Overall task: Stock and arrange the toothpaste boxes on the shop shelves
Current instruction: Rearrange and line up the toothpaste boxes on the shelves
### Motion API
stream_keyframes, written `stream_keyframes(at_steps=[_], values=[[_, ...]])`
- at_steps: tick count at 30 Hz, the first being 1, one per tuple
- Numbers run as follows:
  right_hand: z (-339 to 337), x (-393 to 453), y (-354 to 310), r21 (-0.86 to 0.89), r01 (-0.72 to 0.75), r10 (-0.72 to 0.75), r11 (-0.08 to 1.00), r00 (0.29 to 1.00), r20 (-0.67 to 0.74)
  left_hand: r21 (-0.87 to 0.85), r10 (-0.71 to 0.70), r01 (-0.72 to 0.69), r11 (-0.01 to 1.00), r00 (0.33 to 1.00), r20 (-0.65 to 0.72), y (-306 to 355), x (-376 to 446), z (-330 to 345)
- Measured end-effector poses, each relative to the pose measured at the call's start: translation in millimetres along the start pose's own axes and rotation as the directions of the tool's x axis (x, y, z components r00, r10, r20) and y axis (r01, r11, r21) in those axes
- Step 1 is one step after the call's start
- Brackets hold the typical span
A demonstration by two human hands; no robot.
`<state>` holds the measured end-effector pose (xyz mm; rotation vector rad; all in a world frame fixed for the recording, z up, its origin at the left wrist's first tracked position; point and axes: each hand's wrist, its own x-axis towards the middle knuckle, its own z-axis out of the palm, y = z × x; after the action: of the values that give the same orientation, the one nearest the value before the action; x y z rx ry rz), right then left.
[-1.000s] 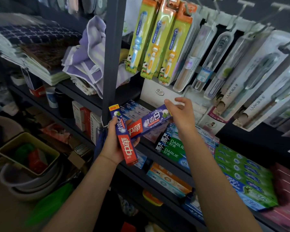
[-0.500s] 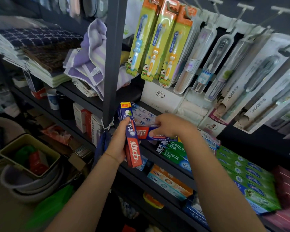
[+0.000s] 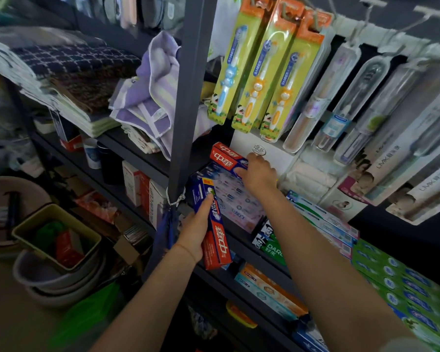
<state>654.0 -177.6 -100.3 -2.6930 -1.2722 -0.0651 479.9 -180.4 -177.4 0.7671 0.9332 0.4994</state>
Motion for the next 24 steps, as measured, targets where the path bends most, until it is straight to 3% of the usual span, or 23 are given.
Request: stream_keyframes(at_steps=[4, 9, 12, 14, 17, 19, 21, 24], values=[[15, 8, 9, -0.079, -0.009, 0.020, 0.997, 0.991, 0.132, 0.030, -0.022, 0.020, 0.999, 0.999, 0.037, 2, 4, -6], [18, 10, 14, -0.058, -0.014, 0.022, 0.998, 0.990, 0.138, -0.062, -0.025, 0.032, 0.998, 0.993, 0.117, 3, 2, -9], [6, -7, 9, -0.004, 0.048, -0.048, 0.999, 0.996, -0.078, -0.132, -0.019, 0.034, 0.991, 0.993, 0.118, 3, -2, -11], [-4, -29, 1, 0.214, 0.125, -0.081, 0.969, 0.976, -0.202, -0.178, 0.034, -0.006, 0.984, 0.988, 0.149, 3, -4, -11], [-12, -67, -9, 0.571, 0.019, -0.076, 0.821, 0.994, 0.076, -0.258, 0.091, -0.032, 0.966, 0.971, 0.220, 6, -8, -11], [-10, -83, -8, 0.637, -0.003, -0.114, 0.771, 0.983, 0.144, -0.267, 0.043, 0.041, 0.963, 0.953, 0.300, 8, -11, -12], [-9, -89, -4, 0.719, -0.001, -0.172, 0.695, 0.971, 0.168, -0.255, -0.008, 0.131, 0.958, 0.901, 0.434, 10, -15, -11], [-12, -96, -4, 0.876, -0.215, -0.176, 0.432, 0.932, 0.316, -0.153, -0.037, 0.164, 0.975, 0.789, 0.613, 9, -24, -6]])
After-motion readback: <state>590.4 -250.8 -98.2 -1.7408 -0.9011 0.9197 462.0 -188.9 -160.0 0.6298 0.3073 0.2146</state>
